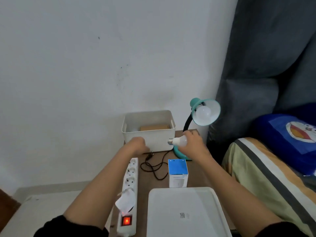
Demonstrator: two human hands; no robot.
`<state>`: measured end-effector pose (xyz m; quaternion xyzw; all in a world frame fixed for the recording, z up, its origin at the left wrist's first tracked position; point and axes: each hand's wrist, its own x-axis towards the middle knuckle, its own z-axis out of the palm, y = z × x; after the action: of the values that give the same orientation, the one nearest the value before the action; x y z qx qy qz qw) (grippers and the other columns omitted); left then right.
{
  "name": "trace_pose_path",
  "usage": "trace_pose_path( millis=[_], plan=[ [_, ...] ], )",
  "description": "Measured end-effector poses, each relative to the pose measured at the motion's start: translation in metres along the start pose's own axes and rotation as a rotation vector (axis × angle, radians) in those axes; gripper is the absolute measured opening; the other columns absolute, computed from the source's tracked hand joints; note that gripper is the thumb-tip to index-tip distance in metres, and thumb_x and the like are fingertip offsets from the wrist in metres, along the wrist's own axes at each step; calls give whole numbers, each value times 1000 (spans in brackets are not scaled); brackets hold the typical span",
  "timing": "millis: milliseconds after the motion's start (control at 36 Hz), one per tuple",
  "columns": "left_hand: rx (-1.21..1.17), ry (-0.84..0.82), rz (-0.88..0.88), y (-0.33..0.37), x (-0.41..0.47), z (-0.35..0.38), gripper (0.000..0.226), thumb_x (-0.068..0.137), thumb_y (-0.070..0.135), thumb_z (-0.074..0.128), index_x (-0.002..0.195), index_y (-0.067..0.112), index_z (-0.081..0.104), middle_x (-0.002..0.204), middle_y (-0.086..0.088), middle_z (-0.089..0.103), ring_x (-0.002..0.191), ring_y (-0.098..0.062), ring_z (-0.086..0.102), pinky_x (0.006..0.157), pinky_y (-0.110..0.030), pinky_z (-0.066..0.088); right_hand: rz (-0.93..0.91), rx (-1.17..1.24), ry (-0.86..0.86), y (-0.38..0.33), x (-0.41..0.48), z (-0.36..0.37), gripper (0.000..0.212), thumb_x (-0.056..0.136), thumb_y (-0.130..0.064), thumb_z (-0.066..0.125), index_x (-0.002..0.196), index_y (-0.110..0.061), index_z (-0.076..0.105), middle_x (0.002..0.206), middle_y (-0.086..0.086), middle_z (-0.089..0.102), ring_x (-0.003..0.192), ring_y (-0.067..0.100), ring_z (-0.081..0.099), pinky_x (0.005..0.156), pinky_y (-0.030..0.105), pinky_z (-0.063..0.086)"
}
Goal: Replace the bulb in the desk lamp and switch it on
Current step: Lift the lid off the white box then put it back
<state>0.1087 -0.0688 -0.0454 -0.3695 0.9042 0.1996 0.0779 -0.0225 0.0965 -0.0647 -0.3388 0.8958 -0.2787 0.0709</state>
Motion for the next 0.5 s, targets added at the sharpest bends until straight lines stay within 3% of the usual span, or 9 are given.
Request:
trace_pose_path(
  millis=[167, 278, 500],
  plan=[
    [-9, 65, 17, -6, 36, -49, 35, 90, 26, 57, 115, 1, 58, 117, -13, 59, 107, -28, 56, 77, -28, 39, -61, 63, -21, -48, 55, 0, 51, 76, -23, 64, 123, -12, 46, 118, 10, 44, 108, 31, 47, 87, 38, 46],
    [-10, 108, 8, -9, 73, -68, 32, 87, 24, 57, 112, 3, 60, 118, -15, 60, 108, -28, 56, 79, -29, 42, -72, 145, -18, -64, 98, 7, 50, 78, -26, 64, 123, -14, 47, 117, 9, 44, 109, 31, 48, 87, 38, 47],
    [-25, 46, -23, -19, 147, -56, 32, 87, 21, 54, 113, 4, 59, 119, -15, 61, 110, -27, 57, 85, -29, 45, 7, 187, -195, -66, 172, 45, 55, 73, -23, 74, 121, -10, 53, 125, 10, 54, 110, 25, 55, 80, 28, 45]
  ],
)
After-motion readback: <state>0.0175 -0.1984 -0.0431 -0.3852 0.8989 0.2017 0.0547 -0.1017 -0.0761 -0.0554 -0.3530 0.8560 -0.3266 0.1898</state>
